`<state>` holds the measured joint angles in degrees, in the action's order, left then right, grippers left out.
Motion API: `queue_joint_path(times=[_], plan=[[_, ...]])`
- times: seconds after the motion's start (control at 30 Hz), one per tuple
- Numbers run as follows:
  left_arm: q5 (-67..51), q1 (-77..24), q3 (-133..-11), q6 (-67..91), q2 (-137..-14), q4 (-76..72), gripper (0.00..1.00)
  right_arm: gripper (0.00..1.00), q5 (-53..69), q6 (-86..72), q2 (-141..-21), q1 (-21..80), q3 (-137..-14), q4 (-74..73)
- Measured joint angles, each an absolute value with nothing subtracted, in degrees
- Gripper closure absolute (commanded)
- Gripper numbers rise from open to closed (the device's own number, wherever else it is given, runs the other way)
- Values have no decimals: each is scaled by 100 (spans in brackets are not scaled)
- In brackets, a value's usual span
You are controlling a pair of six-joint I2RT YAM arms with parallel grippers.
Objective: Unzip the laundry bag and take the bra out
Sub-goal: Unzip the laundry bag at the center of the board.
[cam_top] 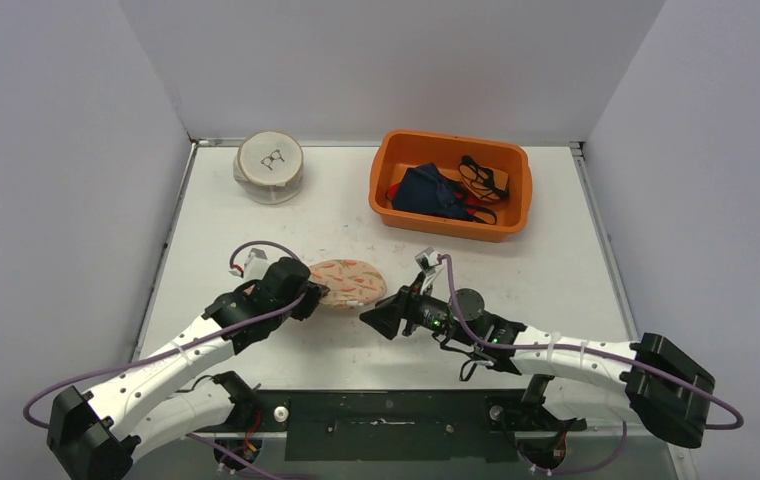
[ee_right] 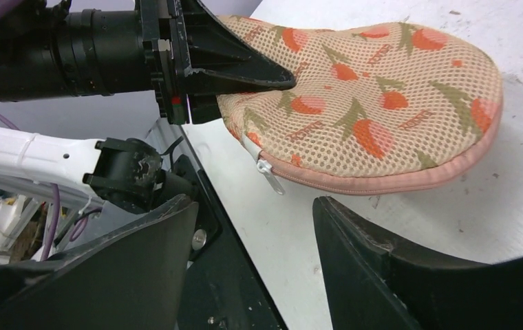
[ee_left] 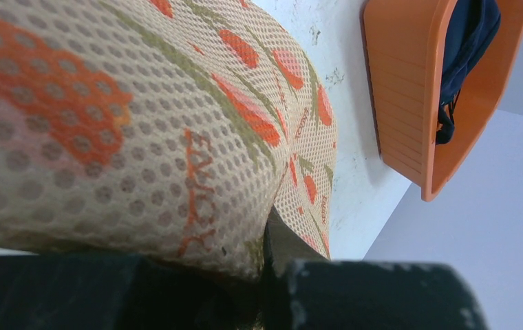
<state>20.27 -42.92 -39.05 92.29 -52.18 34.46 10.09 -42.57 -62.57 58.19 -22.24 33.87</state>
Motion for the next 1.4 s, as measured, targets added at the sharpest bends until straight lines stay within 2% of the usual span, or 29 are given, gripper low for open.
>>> queue_joint_path(times=[0.2,0.53,0.77,1.3,1.4], plan=[[2018,-4289,-3905,9231,-5221,3439,100,46,1258,-4491,-6604,5824,-2290,3605],[1938,-4289,-3872,9229,-5019,3341,100,54,1184,-4746,-6860,5848,-2316,3798],[1920,-4289,-3782,9231,-4875,3317,100,55,1131,-4829,-6932,5857,-2316,4073],[1876,-4274,-3688,9227,-4875,3142,100,73,1072,-4805,-7015,5857,-2314,4154],[1863,-4276,-3688,9227,-4875,3103,100,80,1072,-4799,-7015,5857,-2316,4154]])
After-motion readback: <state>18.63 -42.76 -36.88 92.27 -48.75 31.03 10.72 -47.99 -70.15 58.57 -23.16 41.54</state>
